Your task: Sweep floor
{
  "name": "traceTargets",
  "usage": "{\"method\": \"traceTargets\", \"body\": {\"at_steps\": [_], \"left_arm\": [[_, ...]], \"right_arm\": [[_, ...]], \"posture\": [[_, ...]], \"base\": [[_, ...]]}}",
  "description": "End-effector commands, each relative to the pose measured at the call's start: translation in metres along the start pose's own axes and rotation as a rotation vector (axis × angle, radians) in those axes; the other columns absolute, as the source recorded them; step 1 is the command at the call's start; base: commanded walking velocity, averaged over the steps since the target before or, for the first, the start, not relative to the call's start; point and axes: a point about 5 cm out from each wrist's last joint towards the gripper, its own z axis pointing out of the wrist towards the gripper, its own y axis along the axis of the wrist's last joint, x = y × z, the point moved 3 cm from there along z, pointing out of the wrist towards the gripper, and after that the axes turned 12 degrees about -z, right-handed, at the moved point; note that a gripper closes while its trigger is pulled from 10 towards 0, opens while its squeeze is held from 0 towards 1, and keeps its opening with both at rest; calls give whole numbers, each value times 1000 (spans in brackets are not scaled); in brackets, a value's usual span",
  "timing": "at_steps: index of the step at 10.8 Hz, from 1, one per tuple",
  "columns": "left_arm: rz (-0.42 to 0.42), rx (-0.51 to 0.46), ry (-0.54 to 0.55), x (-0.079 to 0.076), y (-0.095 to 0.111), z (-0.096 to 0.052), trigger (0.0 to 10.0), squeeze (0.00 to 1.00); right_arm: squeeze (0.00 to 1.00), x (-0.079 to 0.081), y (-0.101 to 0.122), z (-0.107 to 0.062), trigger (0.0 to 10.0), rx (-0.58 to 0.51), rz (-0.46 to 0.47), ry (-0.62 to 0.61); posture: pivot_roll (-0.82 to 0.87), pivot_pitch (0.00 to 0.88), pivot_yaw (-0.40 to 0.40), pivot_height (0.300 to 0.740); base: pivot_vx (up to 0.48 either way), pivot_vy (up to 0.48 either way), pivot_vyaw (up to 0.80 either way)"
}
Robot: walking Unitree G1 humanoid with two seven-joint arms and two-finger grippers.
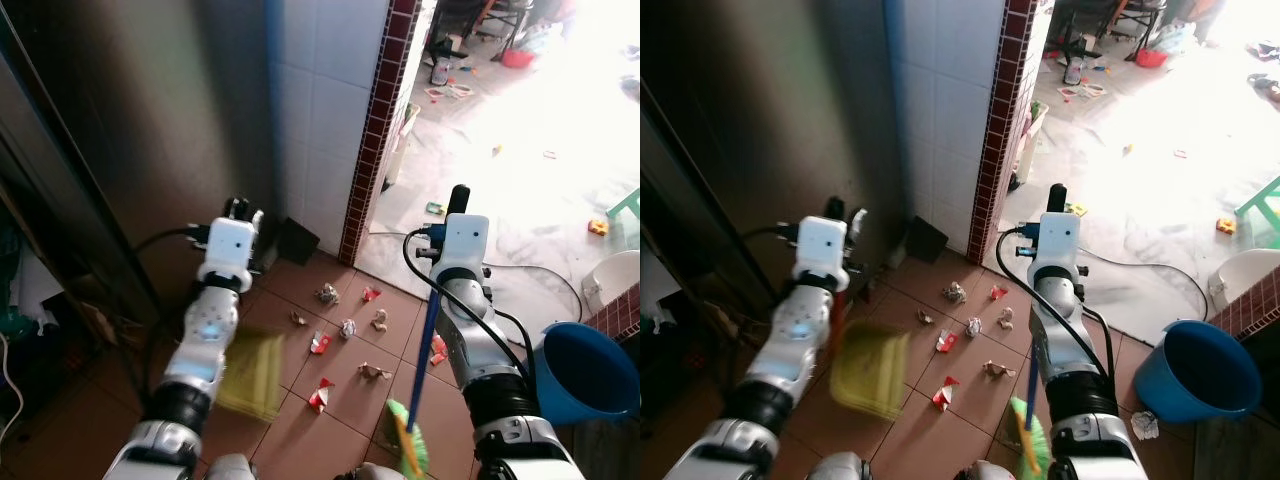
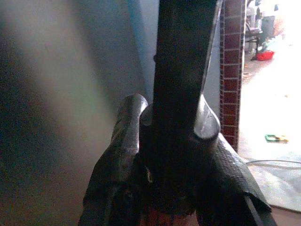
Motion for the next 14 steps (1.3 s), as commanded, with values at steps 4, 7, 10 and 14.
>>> {"method": "traceTargets", "body": {"at_steps": [4, 7, 10, 14], "left_arm": [[-130, 93, -75, -28, -17, 9, 10000, 0], [-160, 169, -120, -39, -28, 10, 10000, 0], [-193, 265, -175, -50, -40, 8, 10000, 0], [-199, 294, -198, -54, -44, 9, 10000, 0]], "right_arm": [[0, -1, 17, 5, 10000, -37, 88, -11], [0, 0, 24, 9, 10000, -32, 179, -12], [0, 9, 37, 10, 10000, -64, 259, 62], [0, 31, 95, 9, 10000, -186, 480, 338]], "posture": [[13, 0, -45, 740], [6, 0, -42, 740], [0, 0, -41, 740], [-14, 0, -33, 740]], "base": [[0, 0, 0], [0, 0, 0], [0, 0, 0], [0, 0, 0]]}}
